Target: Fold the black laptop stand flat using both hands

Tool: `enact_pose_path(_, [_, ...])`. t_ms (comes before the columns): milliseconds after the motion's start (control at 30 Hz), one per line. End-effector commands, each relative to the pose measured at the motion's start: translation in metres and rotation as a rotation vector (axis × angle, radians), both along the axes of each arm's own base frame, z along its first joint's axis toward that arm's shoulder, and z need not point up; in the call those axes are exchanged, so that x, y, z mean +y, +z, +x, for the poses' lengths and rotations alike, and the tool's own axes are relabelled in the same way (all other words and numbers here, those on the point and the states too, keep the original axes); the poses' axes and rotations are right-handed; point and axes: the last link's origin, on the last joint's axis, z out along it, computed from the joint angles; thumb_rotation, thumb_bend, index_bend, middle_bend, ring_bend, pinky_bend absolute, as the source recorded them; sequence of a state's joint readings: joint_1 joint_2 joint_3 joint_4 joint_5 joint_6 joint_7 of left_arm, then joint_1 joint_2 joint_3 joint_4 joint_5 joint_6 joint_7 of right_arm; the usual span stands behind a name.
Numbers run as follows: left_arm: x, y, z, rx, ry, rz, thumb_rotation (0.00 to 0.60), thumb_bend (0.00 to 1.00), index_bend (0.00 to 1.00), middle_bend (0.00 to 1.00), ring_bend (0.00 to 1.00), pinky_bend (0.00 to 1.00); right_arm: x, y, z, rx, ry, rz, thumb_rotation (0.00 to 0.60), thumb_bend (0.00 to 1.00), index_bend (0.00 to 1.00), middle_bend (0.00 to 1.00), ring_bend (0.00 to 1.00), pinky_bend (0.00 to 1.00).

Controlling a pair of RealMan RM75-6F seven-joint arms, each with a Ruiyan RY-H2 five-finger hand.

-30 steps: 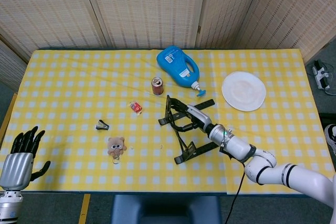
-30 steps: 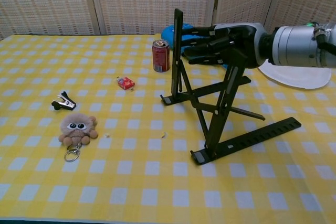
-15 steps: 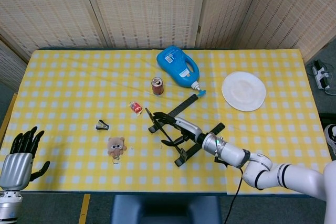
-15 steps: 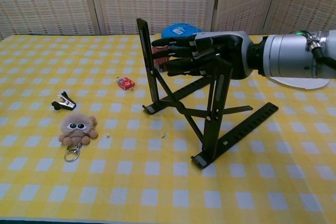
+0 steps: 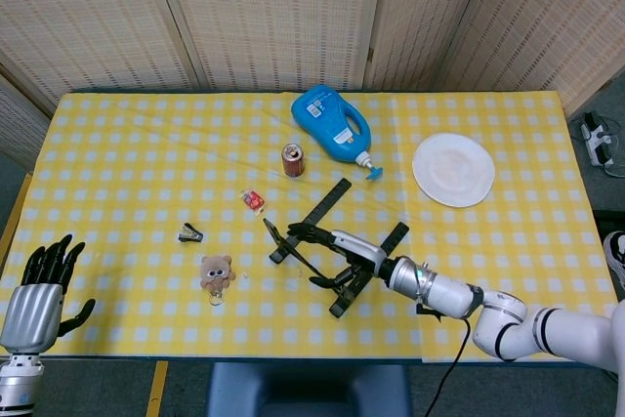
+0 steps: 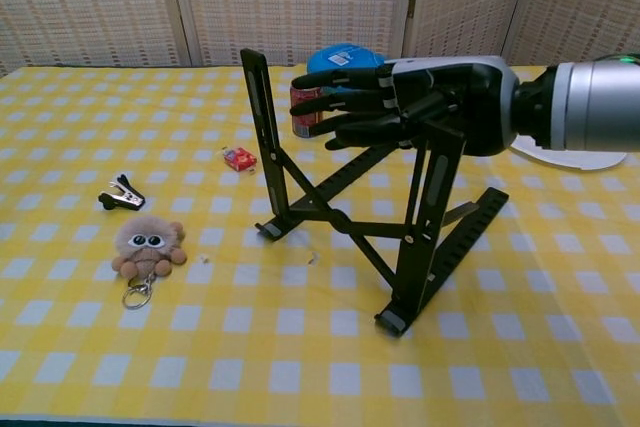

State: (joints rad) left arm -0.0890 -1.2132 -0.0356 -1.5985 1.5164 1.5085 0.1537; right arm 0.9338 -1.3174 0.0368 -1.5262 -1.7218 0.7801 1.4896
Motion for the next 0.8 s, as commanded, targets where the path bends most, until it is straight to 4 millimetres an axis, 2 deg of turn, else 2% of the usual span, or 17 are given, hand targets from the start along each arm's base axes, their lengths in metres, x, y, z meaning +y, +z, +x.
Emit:
enact_pose_path(33, [0.001, 0.0, 0.0, 0.0, -0.001, -0.002, 0.6, 0.32, 0.09, 0.03, 0.02, 0.0, -0.006, 0.003, -0.007, 0.027, -0.011, -0.03, 0.6, 0.4, 0.0, 0.08, 0.05, 0.0])
enact_pose_path(167, [0.002, -0.002, 0.001, 0.0, -0.005, -0.006, 0.6, 0.32, 0.09, 0.03, 0.02, 0.0, -0.012, -0.004, -0.005, 0.052, -0.026, -0.041, 0.6, 0.4, 0.0, 0.08, 0.05, 0.0])
enact_pose_path(467, [0.002, -0.001, 0.0, 0.0, -0.002, -0.003, 0.6, 0.32, 0.09, 0.03, 0.02, 0.0, -0.021, -0.034, 0.024, 0.08, -0.004, -0.018, 0.6, 0.4, 0.0, 0.08, 0.05, 0.0])
enact_pose_path(800, [0.0, 0.0, -0.003, -0.002, 0.006, -0.002, 0.6, 0.32, 0.09, 0.03, 0.02, 0.0, -0.004, -0.044, 0.041, 0.063, 0.043, 0.043, 0.6, 0.4, 0.0, 0.08, 0.05, 0.0])
